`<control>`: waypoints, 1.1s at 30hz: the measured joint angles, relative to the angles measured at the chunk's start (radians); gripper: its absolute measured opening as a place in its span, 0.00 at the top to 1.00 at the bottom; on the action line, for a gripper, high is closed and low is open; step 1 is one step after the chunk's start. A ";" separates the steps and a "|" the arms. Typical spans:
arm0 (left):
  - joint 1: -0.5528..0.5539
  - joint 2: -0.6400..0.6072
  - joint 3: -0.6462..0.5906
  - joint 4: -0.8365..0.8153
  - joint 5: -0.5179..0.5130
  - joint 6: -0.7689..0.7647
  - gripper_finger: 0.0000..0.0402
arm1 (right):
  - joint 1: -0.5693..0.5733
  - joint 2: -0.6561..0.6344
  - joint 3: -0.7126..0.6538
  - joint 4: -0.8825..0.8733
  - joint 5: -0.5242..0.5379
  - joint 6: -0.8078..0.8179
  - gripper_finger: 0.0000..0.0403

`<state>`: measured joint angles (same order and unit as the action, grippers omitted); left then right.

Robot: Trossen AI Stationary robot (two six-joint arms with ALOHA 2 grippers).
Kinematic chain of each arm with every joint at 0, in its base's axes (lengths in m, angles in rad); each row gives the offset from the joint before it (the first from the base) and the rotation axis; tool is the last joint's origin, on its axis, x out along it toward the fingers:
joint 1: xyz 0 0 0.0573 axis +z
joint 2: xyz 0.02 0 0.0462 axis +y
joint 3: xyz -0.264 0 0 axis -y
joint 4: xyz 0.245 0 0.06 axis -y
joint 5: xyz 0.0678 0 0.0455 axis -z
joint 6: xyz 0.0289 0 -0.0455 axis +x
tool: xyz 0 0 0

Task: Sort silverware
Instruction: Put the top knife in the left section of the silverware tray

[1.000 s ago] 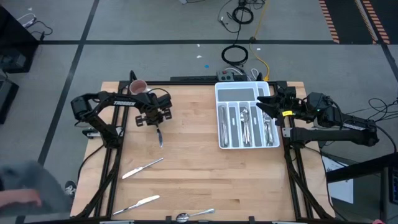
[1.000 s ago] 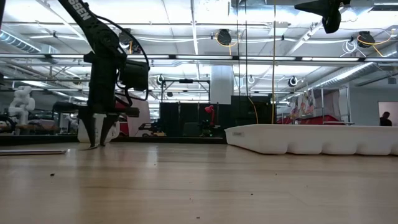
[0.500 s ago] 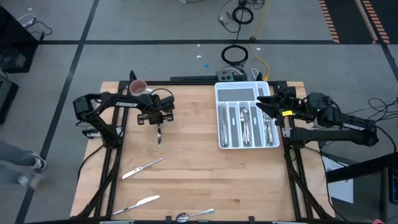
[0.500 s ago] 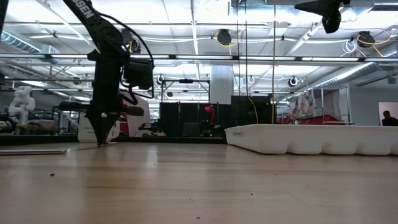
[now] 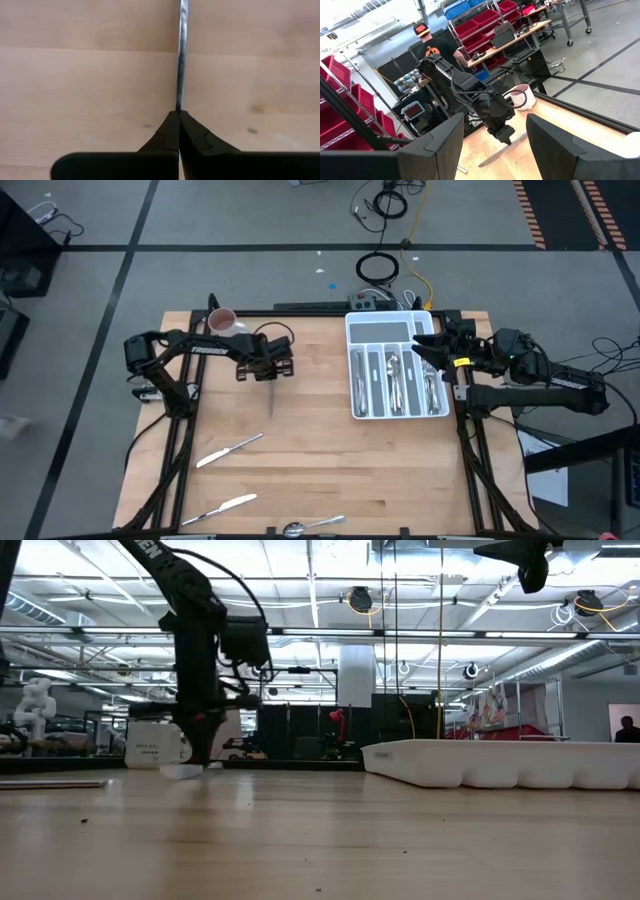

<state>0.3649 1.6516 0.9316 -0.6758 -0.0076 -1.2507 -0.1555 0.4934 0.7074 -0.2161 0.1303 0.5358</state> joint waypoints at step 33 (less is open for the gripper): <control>-0.147 -0.454 0.109 -0.318 -0.186 -0.050 0.98 | -0.007 0.857 0.187 0.108 -0.032 -0.015 0.48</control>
<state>0.2178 1.1979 1.0401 -0.9933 -0.1934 -1.3007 -0.1627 1.3505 0.8944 -0.1085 0.0985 0.5209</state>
